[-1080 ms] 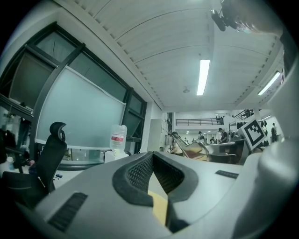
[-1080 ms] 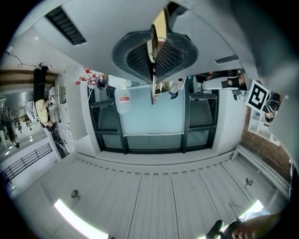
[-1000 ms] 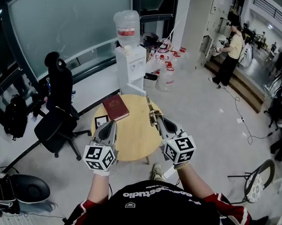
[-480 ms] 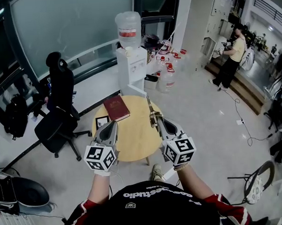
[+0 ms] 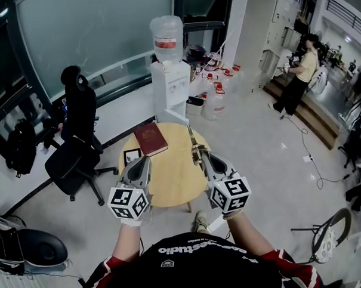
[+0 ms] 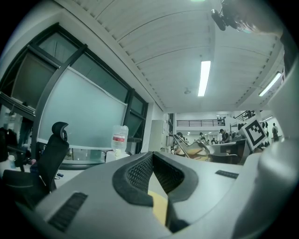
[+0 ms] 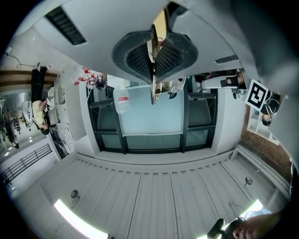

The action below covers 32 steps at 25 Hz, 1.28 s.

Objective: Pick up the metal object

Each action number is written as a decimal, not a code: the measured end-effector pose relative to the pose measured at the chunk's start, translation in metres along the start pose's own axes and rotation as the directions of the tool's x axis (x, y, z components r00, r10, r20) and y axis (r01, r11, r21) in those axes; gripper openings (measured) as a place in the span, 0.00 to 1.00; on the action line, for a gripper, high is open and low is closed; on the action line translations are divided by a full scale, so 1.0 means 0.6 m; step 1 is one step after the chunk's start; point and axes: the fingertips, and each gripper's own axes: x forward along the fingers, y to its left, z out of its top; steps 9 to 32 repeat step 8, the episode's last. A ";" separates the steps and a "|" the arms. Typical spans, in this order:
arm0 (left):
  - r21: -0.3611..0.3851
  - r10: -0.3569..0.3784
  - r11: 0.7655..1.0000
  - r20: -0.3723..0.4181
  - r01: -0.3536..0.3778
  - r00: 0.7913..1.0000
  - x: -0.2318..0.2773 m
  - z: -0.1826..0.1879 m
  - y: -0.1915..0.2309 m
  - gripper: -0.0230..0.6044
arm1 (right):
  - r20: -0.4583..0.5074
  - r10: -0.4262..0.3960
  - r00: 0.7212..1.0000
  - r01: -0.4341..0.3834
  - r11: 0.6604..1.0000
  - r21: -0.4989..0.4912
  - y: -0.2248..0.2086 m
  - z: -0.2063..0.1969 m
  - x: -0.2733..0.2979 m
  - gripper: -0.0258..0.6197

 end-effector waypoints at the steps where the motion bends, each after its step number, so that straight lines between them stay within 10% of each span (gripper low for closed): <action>1: 0.000 0.001 1.000 -0.001 -0.001 1.000 0.000 -0.001 0.000 0.06 | 0.001 0.003 1.000 -0.003 1.000 -0.001 0.001 0.000 0.000 0.09; 32: -0.003 -0.002 1.000 0.001 0.002 1.000 0.004 -0.001 0.002 0.06 | -0.007 0.012 1.000 -0.012 1.000 -0.003 0.003 0.000 0.006 0.09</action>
